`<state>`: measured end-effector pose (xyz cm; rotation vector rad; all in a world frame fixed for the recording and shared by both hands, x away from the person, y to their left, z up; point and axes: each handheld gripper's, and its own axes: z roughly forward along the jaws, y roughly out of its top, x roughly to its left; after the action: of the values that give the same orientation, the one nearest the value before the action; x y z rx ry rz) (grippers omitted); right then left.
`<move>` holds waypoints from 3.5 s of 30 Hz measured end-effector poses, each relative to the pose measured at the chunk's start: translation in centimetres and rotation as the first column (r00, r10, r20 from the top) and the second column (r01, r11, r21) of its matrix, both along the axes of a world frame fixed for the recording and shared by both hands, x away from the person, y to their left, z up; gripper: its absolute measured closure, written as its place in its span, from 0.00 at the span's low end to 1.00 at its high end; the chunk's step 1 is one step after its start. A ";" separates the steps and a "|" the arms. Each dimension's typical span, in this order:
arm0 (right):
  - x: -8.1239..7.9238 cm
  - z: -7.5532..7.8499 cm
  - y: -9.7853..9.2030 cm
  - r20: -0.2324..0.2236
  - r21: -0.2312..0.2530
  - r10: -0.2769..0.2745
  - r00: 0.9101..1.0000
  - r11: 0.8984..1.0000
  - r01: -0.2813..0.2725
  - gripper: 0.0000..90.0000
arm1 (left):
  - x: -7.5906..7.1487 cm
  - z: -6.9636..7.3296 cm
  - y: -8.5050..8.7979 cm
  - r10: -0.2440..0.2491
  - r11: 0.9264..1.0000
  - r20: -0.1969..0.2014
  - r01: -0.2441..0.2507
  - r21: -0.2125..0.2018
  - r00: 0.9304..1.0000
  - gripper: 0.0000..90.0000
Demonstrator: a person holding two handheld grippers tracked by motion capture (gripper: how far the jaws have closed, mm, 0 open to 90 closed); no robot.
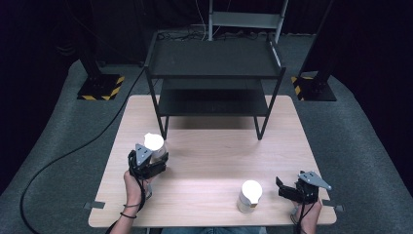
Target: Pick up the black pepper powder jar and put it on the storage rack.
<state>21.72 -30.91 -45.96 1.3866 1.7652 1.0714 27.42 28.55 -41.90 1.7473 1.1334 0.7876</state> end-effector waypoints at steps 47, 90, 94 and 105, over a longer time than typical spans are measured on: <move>-0.1 -0.1 -0.1 0.004 0.003 0.001 1.000 1.000 -0.001 0.00 | 3.0 4.4 -0.9 -0.069 0.998 0.009 0.069 0.001 0.998 0.34; 0.1 0.0 -0.2 -0.005 0.005 0.007 1.000 1.000 -0.007 0.00 | 6.1 8.3 -2.2 -0.102 0.995 0.030 0.102 0.007 0.994 0.34; 0.1 0.0 -0.2 -0.003 0.006 0.007 1.000 1.000 -0.007 0.00 | 6.4 8.5 -2.4 -0.103 0.995 0.033 0.103 0.010 0.994 0.34; 0.2 0.1 -0.1 -0.009 0.000 0.005 1.000 1.000 -0.005 0.00 | 7.1 9.3 -2.8 -0.112 0.994 0.033 0.112 0.008 0.993 0.34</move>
<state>21.89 -30.98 -45.86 1.3897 1.7764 1.0699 34.55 25.75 -32.61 1.7795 1.0022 0.7497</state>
